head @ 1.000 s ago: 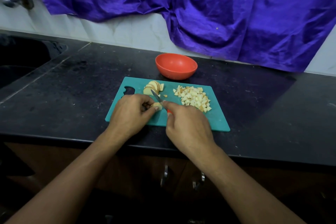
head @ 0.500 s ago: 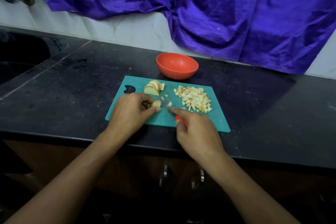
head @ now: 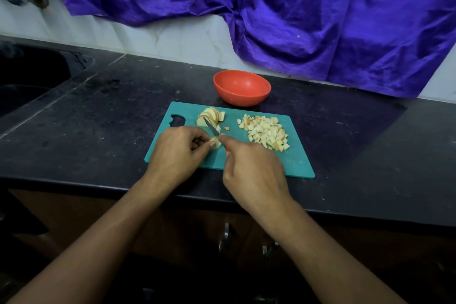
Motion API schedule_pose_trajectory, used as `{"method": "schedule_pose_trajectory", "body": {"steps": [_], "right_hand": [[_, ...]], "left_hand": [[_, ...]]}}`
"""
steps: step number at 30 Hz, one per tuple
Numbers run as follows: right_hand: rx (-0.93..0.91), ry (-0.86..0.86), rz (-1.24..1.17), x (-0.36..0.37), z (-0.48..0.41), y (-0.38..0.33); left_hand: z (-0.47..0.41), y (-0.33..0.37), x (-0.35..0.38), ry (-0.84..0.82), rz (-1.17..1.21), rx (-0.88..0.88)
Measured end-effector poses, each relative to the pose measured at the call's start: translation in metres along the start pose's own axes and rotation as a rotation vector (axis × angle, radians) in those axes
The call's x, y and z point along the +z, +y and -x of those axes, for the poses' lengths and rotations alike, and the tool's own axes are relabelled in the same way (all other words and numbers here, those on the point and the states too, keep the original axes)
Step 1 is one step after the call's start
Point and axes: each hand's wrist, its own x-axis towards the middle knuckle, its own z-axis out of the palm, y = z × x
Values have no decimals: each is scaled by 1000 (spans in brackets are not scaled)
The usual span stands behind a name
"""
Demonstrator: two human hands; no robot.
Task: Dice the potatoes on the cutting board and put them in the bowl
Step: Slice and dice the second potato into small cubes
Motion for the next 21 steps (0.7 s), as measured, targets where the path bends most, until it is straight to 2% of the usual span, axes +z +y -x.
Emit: {"method": "schedule_pose_trajectory", "body": {"steps": [21], "right_hand": [[-35, -2, 45, -2, 2, 2]], "left_hand": [[-2, 2, -1, -29, -12, -3]]}}
